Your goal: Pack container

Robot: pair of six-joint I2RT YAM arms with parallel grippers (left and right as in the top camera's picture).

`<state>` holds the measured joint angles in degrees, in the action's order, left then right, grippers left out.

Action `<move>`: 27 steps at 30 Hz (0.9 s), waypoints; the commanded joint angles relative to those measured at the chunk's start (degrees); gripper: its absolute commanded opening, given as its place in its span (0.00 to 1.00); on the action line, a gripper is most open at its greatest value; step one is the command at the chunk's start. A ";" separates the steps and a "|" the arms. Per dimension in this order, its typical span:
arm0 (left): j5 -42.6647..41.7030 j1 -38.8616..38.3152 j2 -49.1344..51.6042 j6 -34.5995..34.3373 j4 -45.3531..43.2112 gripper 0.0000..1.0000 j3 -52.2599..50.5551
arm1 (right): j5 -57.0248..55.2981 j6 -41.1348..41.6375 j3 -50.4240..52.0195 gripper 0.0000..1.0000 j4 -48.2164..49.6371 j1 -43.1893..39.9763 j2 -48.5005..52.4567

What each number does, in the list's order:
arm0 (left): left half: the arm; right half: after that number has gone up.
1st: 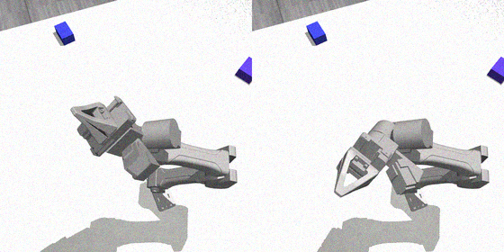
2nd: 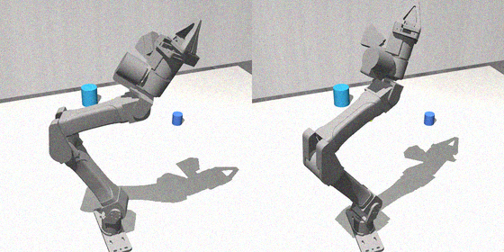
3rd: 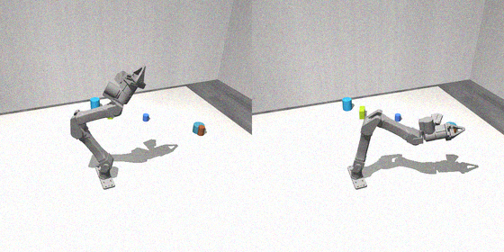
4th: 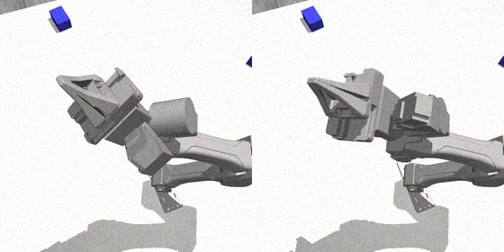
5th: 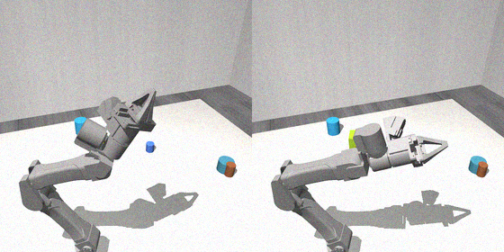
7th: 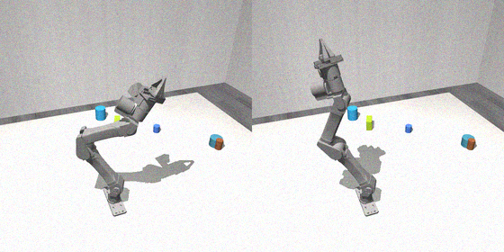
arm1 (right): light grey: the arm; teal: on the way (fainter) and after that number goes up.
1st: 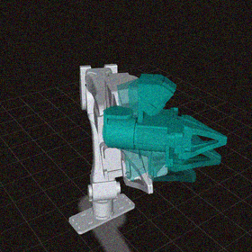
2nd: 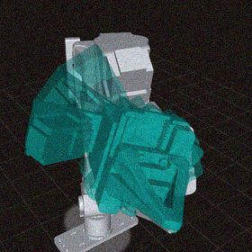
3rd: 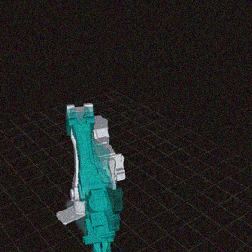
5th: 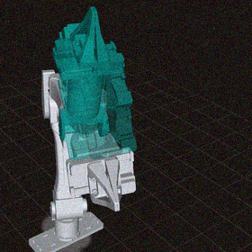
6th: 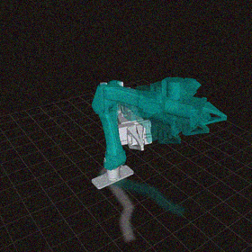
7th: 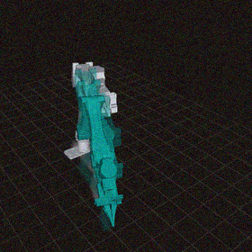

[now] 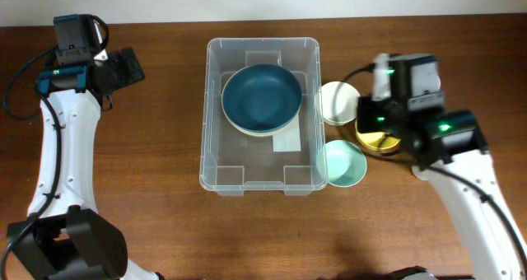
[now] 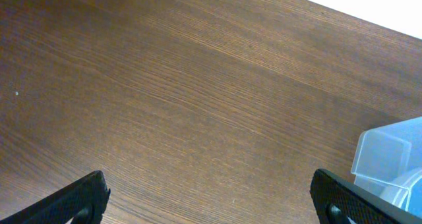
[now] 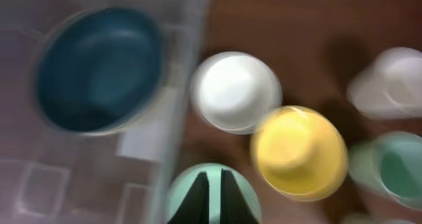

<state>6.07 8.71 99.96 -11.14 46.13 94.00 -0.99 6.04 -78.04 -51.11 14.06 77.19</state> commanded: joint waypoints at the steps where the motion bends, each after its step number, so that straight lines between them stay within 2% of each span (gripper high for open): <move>1: 0.24 0.09 -0.68 0.11 0.00 1.00 0.96 | -0.02 -2.86 -1.05 0.04 3.76 9.31 0.76; 6: 0.24 0.09 -0.68 0.11 0.00 1.00 0.96 | -6.40 -2.64 -1.05 0.04 9.22 20.65 7.78; 9: 0.24 0.09 -0.68 0.11 0.00 1.00 0.96 | -6.23 -2.43 -1.05 0.04 13.25 24.85 13.84; 13: 0.24 0.09 -0.66 0.11 0.00 1.00 0.96 | -6.40 -2.43 -1.05 0.04 16.41 26.80 20.76; 17: 0.24 0.09 -0.68 0.11 0.00 1.00 0.96 | -6.38 -1.09 -1.18 0.04 15.74 26.77 21.27; 20: 0.24 0.09 -0.68 0.11 0.00 1.00 0.96 | -7.21 0.22 -2.56 0.04 13.11 26.34 18.34; 23: 0.24 0.09 -0.68 0.11 0.00 1.00 0.96 | -12.41 6.01 -6.64 0.04 3.98 22.75 12.57; 27: 0.24 0.09 -0.68 0.11 0.00 1.00 0.96 | -15.96 11.08 -9.09 0.04 -8.63 11.54 5.40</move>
<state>6.07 8.71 99.96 -11.14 46.15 94.00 -11.40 11.20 -84.38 -54.41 34.41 89.91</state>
